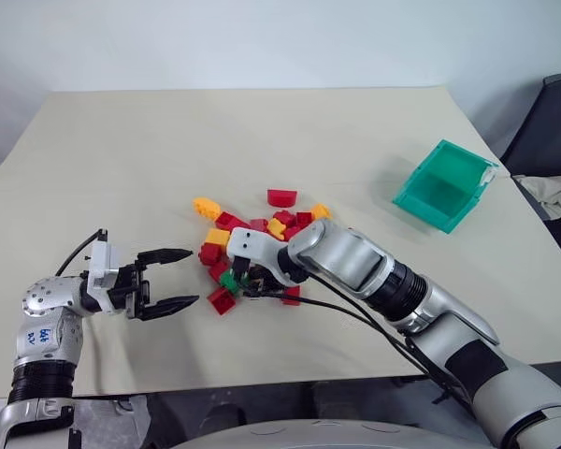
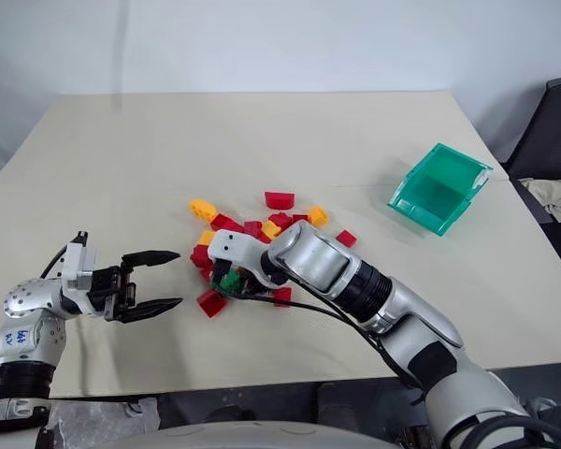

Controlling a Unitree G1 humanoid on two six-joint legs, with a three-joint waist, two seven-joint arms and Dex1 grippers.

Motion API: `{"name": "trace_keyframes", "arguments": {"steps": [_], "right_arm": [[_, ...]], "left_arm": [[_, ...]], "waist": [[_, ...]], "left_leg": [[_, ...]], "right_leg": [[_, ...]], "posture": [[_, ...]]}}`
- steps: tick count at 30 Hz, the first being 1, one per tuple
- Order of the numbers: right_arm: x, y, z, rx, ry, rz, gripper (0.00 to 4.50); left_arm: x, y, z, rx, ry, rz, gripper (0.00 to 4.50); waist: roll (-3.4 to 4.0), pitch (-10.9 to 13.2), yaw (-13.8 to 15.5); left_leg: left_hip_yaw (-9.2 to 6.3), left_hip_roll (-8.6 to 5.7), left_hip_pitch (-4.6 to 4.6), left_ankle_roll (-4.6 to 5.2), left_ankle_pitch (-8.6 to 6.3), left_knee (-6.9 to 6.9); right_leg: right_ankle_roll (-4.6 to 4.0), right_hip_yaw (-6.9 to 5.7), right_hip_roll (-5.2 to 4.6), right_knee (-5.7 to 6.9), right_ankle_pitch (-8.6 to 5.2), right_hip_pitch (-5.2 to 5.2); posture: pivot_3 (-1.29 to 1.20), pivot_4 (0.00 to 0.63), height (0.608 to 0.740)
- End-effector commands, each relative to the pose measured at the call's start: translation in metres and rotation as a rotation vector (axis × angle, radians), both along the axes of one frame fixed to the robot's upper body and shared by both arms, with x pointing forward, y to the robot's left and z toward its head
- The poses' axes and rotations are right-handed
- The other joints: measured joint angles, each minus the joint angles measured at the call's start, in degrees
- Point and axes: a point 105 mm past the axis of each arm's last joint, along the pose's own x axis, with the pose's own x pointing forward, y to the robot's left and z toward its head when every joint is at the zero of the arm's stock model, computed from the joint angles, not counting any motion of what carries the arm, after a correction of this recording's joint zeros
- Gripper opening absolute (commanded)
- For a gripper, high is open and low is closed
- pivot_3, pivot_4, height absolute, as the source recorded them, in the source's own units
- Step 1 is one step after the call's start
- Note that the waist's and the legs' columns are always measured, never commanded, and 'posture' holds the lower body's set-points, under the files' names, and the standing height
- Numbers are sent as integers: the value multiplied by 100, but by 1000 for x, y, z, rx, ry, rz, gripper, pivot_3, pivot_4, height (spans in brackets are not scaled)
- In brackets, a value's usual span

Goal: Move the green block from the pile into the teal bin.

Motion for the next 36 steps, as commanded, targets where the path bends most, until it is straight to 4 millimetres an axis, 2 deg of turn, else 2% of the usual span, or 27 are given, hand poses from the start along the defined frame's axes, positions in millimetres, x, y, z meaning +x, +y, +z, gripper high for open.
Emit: {"name": "trace_keyframes", "arguments": {"steps": [1, 10, 15, 19, 22, 29, 36], "right_arm": [[7, 6, 13, 53, -54, -6, 1113], [13, 14, 21, 124, -20, -42, 1113], [8, 23, 28, 185, 64, -65, 1113], [0, 28, 30, 200, 21, 27, 1113], [1, 30, 30, 204, 15, 10, 1691], [7, 38, 29, 207, 13, -33, 3711], [14, 39, 18, 155, 2, -58, 3711]], "left_arm": [[-2, 2, 11, -14, -60, 9, 4500], [-3, 3, 10, -15, -61, 22, 4500], [-3, 4, 10, -16, -62, 34, 4500], [-2, 5, 10, -17, -64, 40, 4500], [-1, 5, 11, -16, -66, 43, 4500], [2, 5, 12, -17, -72, 48, 4500], [5, 4, 12, -18, -77, 48, 4500]], "waist": [[0, 0, -1], [1, 1, -5], [2, 1, -8], [2, 1, -7], [2, 1, -9], [2, 1, -50], [2, 1, -81]], "left_leg": [[0, 0, -1, 0, 0, 0], [0, -1, -2, 1, -1, -2], [0, 0, -2, 0, -1, -3], [-1, 0, -3, 0, -1, -3], [-1, -1, -3, 0, -2, -4], [-2, 0, -3, 0, -2, -5], [-4, -1, -2, 0, -2, -5]], "right_leg": [[0, 0, -1, -2, 0, 0], [0, -1, -2, -6, 0, 0], [0, -1, -3, -6, 0, 0], [0, -2, -5, -7, 0, 0], [0, -2, -5, -8, 0, 0], [0, -3, -5, -7, 0, 0], [0, -4, -8, -7, 0, 1]], "posture": [[0, 150, 740], [0, 150, 740], [0, 150, 740], [0, 150, 740], [0, 150, 740], [0, 150, 740], [0, 150, 740]]}}
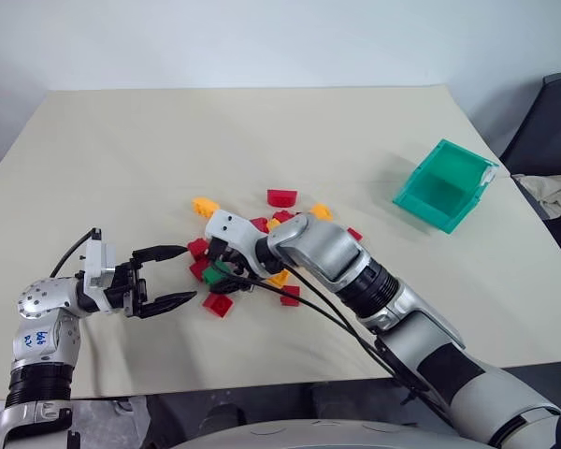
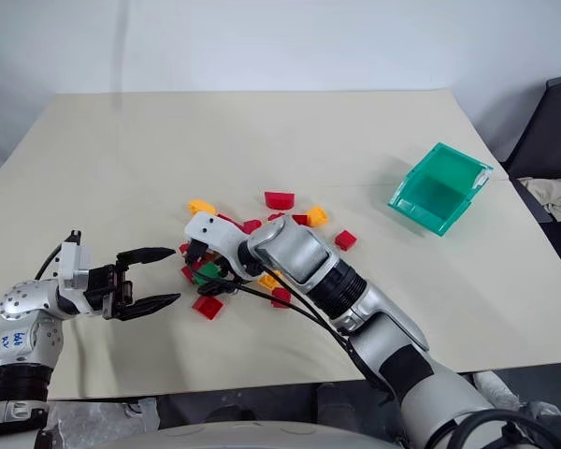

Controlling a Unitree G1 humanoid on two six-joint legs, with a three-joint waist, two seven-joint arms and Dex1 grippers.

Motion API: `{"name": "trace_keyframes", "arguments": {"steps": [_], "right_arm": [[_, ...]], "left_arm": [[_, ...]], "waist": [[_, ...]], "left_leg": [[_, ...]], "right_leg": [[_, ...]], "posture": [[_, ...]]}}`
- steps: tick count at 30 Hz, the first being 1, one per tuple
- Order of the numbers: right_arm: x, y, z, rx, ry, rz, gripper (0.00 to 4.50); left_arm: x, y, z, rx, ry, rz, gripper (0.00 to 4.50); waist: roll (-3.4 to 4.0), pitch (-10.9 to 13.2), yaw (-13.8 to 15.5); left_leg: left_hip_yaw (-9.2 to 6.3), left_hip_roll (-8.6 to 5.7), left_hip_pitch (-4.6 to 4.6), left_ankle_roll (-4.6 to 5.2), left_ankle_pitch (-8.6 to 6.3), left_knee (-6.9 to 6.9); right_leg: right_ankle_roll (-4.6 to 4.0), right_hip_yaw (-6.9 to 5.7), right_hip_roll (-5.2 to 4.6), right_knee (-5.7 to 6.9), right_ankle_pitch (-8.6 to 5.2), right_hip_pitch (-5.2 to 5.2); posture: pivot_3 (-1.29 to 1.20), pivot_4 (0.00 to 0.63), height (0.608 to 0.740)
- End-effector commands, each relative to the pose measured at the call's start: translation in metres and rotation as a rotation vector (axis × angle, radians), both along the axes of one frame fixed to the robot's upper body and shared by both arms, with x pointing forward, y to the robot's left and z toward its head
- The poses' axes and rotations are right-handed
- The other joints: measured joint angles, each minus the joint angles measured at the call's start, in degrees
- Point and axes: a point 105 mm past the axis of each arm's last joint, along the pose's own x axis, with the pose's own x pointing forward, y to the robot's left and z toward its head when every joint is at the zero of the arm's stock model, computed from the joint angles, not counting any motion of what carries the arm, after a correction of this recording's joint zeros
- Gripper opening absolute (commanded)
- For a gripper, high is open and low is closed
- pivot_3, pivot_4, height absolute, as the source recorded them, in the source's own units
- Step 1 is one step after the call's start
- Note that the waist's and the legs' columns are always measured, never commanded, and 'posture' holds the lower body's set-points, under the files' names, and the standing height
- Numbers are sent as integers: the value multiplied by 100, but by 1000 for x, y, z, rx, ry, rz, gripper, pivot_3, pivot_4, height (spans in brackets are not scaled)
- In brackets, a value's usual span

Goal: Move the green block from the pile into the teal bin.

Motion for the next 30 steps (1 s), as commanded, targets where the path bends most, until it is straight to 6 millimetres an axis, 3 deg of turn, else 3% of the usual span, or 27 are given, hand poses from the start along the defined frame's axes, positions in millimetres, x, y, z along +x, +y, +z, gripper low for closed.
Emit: {"name": "trace_keyframes", "arguments": {"steps": [1, 5, 10, 16, 18, 25, 28, 30], "right_arm": [[6, 3, 4, -9, -41, -12, 3711], [8, 8, 2, -16, -34, -22, 3711], [2, 11, 6, -13, -27, 2, 2603], [-4, 1, 41, 108, -86, 42, 2538], [-4, -18, 61, 181, -136, 43, 2538], [-5, -85, 92, 266, -344, -14, 2538], [23, -160, 125, 278, -548, -330, 2538], [38, -204, 130, 205, -606, -520, 2538]], "left_arm": [[2, 0, 9, -7, -47, 2, 4500], [4, -2, 9, -9, -51, 0, 4500], [5, -3, 10, -11, -54, -3, 4500], [5, -7, 13, -9, -63, -17, 4500], [6, -17, 20, -13, -86, -47, 4500], [21, -49, 38, -29, -133, -58, 4500], [52, -83, 44, 7, -139, 50, 4500], [59, -102, 50, -4, -178, 44, 4500]], "waist": [[0, 0, -1], [0, 0, -3], [0, 0, -10], [2, 1, -9], [1, 2, 16], [2, 2, 137], [11, 13, 255], [12, 13, 306]], "left_leg": [[0, 0, 0, 0, 0, 0], [-1, 0, 0, 0, 0, 0], [-1, 0, 0, 0, 0, 0], [-6, 0, -5, -1, 0, 0], [-8, 0, -6, -1, -1, -2], [-14, -10, -16, 4, -4, -2], [-15, -7, -16, 4, -4, -1], [-13, -16, -19, 1, -1, 0]], "right_leg": [[0, 0, 0, 0, 0, 0], [0, 0, 0, 1, 0, 0], [0, 0, -2, 0, 0, 0], [0, -3, -4, -4, 0, 0], [0, -5, -3, -6, 0, 0], [7, -15, -8, -30, 4, 8], [7, -15, 2, -29, 4, 8], [27, -9, 0, -46, 15, 13]], "posture": [[0, 150, 740], [0, 150, 740], [0, 150, 740], [0, 150, 740], [0, 150, 740], [0, 150, 740], [0, 150, 740], [0, 150, 740]]}}
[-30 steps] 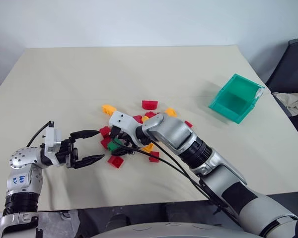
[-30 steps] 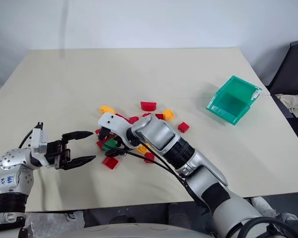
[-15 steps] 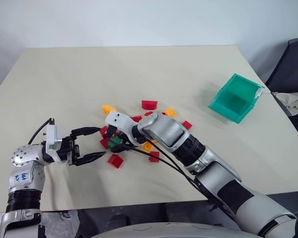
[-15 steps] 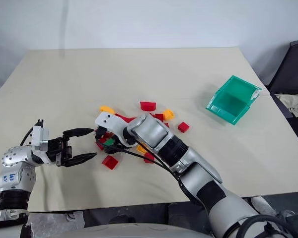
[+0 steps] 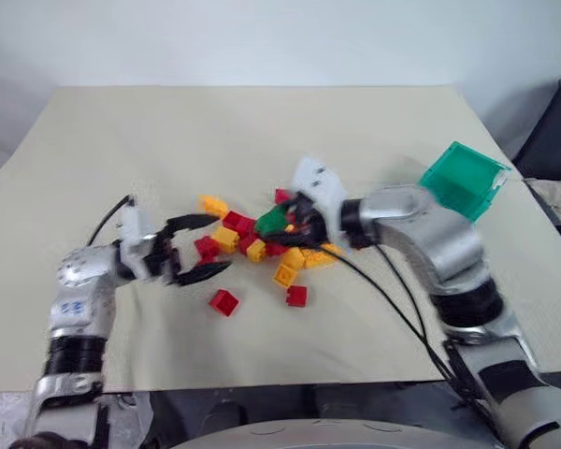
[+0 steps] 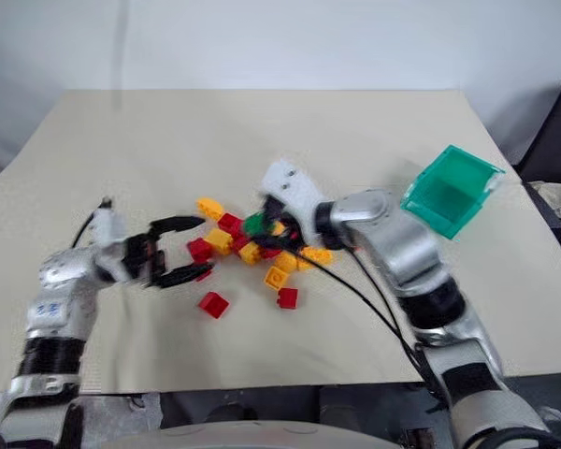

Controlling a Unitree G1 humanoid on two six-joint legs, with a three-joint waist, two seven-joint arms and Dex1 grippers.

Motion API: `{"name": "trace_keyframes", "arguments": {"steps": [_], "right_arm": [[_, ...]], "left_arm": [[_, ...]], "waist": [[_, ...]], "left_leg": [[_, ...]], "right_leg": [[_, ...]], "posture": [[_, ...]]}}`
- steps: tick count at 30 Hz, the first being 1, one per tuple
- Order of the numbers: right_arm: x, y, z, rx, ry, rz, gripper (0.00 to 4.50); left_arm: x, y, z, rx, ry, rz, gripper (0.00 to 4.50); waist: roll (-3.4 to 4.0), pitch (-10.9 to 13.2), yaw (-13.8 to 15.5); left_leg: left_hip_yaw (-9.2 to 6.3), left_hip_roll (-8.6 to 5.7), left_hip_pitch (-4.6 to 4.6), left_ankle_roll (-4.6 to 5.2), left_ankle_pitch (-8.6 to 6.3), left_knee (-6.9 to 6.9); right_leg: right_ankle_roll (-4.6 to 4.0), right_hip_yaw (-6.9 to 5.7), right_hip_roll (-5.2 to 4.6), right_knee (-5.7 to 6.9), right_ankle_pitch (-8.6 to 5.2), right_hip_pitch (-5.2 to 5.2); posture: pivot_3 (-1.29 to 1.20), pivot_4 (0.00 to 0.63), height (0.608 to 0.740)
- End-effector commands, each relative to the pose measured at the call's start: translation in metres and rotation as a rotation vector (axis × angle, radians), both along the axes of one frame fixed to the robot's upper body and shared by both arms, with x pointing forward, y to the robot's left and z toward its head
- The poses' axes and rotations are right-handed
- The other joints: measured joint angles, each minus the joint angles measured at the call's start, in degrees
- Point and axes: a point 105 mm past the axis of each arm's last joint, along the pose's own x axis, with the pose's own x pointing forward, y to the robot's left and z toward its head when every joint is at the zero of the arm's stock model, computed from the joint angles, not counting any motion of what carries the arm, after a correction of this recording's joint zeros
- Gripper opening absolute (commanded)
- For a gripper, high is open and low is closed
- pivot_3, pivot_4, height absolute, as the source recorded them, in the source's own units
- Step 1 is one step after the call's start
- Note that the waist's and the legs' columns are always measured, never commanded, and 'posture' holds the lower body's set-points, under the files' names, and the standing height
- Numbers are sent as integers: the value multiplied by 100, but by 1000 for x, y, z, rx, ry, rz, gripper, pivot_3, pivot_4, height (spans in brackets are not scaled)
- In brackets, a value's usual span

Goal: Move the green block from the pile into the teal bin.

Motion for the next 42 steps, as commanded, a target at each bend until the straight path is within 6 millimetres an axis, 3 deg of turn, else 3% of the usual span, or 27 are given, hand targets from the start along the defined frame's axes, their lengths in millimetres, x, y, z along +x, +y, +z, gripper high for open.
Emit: {"name": "trace_keyframes", "arguments": {"steps": [1, 4, 9, 16, 21, 22, 27, 30, 34, 37, 38, 42], "right_arm": [[20, -78, 35, 14, -155, -350, 2538], [32, -133, 46, 23, -214, -578, 2538], [55, -195, 45, -2, -286, -822, 2538], [81, -219, 19, -103, -251, -906, 2538], [86, -217, 13, -107, -229, -885, 4215], [85, -213, 13, -109, -227, -862, 4471], [76, -203, 25, -105, -260, -773, 4471], [61, -178, 27, -80, -258, -598, 4471], [25, -138, 13, -76, -220, -289, 4471], [-45, -104, -18, -30, -41, 164, 4471], [-64, -99, -25, -20, 7, 258, 4471], [-58, -123, -49, -35, 32, 204, 4471]], "left_arm": [[14, -27, 13, 10, -64, 36, 4500], [26, -48, 19, 1, -74, 58, 4500], [45, -76, 29, -30, -83, 77, 4500], [50, -101, 34, -78, -67, 47, 4500], [55, -98, 34, -93, -23, 91, 4500], [55, -95, 33, -91, -7, 96, 4500], [44, -67, 36, -96, -20, 83, 4500], [36, -43, 36, -101, 11, 97, 4500], [15, -5, 31, -86, 51, 74, 4500], [-4, 42, 10, 11, 116, 129, 4500], [-10, 53, 6, 29, 131, 141, 4500], [-27, 99, -12, 99, 219, 243, 4500]], "waist": [[0, 0, 8], [0, 0, 0], [16, 9, -36], [46, 27, -50], [51, 30, -40], [51, 30, -36], [54, 30, -42], [54, 30, -35], [54, 30, -13], [54, 30, 9], [54, 30, 4], [49, 32, -11]], "left_leg": [[6, -2, 0, 0, 0, 0], [16, -3, 1, 8, -4, 0], [46, 0, 14, 23, -10, -10], [63, -2, 12, 28, -9, -10], [65, -2, 11, 17, -3, -9], [65, -2, 10, 17, -3, -8], [64, -1, 11, 18, -4, -8], [64, 1, 10, 4, 4, -9], [60, 3, 9, 4, 4, -7], [59, 2, 9, 24, -8, -5], [52, 8, 15, 34, -16, -9], [63, 0, 21, 34, -22, 7]], "right_leg": [[2, 7, -1, -2, 1, 0], [8, 14, 1, -20, 5, 4], [10, 37, 10, -27, 6, 2], [23, 53, 11, -38, 13, 0], [24, 55, 10, -38, 14, -1], [25, 55, 10, -38, 14, -1], [27, 56, 11, -37, 15, -2], [27, 55, 11, -37, 15, -3], [27, 52, 11, -35, 15, 0], [28, 51, 10, -37, 16, 2], [23, 42, 12, -42, 12, 11], [30, 46, -1, -42, 17, 20]], "posture": [[0, 150, 740], [0, 150, 740], [0, 150, 740], [0, 150, 740], [0, 150, 740], [0, 150, 740], [0, 150, 740], [0, 150, 740], [0, 150, 740], [0, 150, 740], [0, 150, 740], [0, 150, 740]]}}
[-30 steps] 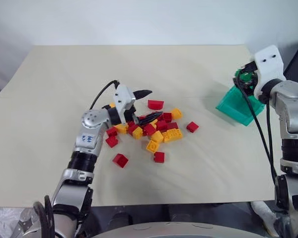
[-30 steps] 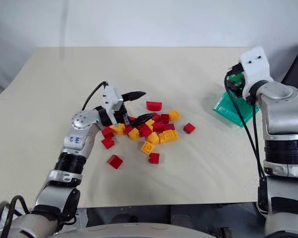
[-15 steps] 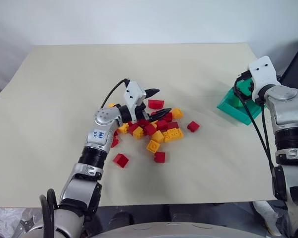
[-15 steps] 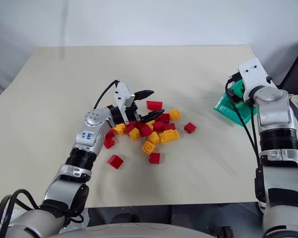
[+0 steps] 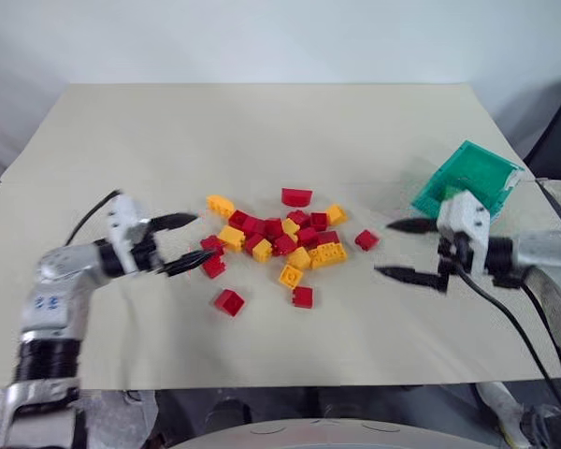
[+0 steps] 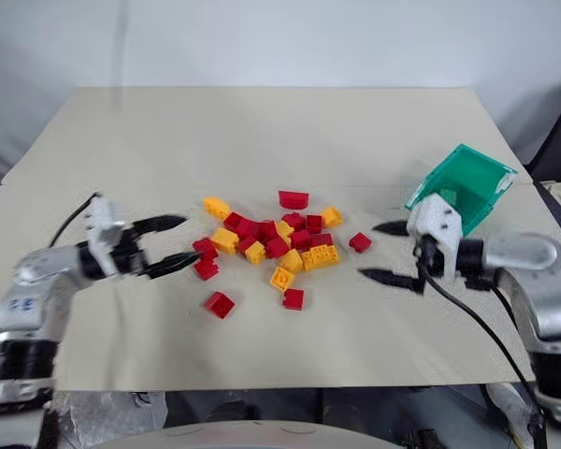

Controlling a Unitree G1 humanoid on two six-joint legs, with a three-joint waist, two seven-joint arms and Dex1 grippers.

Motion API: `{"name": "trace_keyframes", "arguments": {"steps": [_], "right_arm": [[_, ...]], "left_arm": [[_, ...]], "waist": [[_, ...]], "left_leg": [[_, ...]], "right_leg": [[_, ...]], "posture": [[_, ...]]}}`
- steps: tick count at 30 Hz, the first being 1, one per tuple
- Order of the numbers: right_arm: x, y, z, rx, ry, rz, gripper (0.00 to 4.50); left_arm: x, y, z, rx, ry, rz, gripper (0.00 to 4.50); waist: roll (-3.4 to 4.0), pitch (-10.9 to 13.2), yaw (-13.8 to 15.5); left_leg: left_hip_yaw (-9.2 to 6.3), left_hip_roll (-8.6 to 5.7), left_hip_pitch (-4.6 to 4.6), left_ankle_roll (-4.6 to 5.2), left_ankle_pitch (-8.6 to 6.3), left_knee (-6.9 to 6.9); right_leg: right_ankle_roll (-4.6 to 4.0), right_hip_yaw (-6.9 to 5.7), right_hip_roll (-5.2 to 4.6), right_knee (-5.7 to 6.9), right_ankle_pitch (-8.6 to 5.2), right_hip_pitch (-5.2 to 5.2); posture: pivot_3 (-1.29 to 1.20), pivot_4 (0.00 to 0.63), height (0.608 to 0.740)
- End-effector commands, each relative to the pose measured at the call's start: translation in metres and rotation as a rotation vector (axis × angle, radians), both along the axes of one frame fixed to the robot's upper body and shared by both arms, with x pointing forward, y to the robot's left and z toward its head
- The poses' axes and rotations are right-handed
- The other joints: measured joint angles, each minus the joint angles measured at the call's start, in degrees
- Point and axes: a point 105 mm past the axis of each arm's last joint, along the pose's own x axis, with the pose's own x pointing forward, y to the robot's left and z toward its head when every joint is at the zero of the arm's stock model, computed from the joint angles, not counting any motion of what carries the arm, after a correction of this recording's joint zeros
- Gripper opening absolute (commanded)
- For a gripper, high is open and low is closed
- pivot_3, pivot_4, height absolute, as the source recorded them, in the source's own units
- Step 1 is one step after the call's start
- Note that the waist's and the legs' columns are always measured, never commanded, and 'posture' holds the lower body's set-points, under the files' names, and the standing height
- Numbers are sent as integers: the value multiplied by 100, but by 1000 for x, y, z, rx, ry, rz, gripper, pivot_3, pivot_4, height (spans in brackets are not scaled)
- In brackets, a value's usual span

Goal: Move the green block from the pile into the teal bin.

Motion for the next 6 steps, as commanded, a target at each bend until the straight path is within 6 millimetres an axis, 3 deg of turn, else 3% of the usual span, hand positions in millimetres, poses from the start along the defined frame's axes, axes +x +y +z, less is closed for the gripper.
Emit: {"name": "trace_keyframes", "arguments": {"steps": [1, 6], "right_arm": [[3, -19, 1, -10, -70, -21, 4471], [12, -26, -20, 34, -70, -89, 4471]], "left_arm": [[-13, 27, 4, 42, -21, 43, 4500], [-21, 54, 3, 15, -33, 155, 4500]], "waist": [[-3, 0, -10], [-13, 3, 3]], "left_leg": [[1, -3, 9, 0, 0, 2], [-3, 7, 96, -8, -6, -3]], "right_leg": [[3, 1, -3, -3, 6, 12], [-43, -3, 4, -8, -17, 82]], "posture": [[0, 150, 740], [0, 150, 740]]}}
